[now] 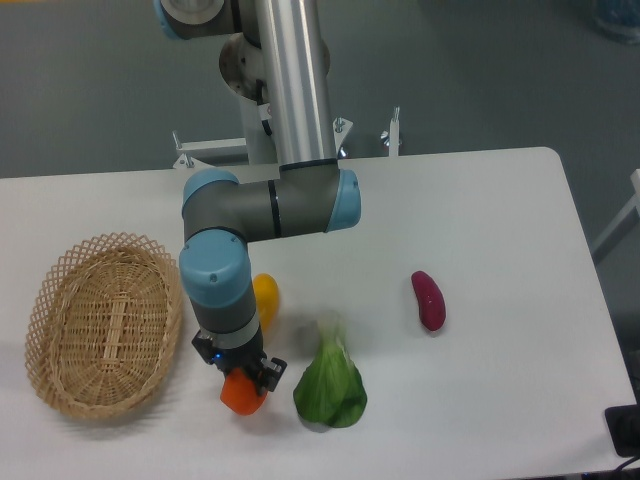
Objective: Place the orange on the table
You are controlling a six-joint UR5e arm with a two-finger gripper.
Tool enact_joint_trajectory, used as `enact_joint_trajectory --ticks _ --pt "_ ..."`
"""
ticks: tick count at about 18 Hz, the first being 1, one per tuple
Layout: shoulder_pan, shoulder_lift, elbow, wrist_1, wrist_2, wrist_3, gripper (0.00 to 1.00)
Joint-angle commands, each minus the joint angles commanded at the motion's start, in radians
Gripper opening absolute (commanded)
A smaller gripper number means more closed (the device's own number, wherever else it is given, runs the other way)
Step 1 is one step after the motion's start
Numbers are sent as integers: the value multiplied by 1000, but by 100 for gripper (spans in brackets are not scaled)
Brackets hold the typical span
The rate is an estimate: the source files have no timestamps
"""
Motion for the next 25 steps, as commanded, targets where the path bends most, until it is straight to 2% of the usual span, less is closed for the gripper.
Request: enact_joint_trajectory --ticks 6,10,13,14,16,22,25 --pt "-2 -14 -3 0 0 -17 54" --pt "-2 -17 -2 0 2 -15 61" --pt "-2 -17 -3 -2 9 -14 83" --pt "-2 -14 -2 0 9 -14 87" --pt "-2 -9 -2 -2 9 -11 100" --pt "12 63 15 -18 5 -2 100" --pt "43 86 28 -57 5 6 100"
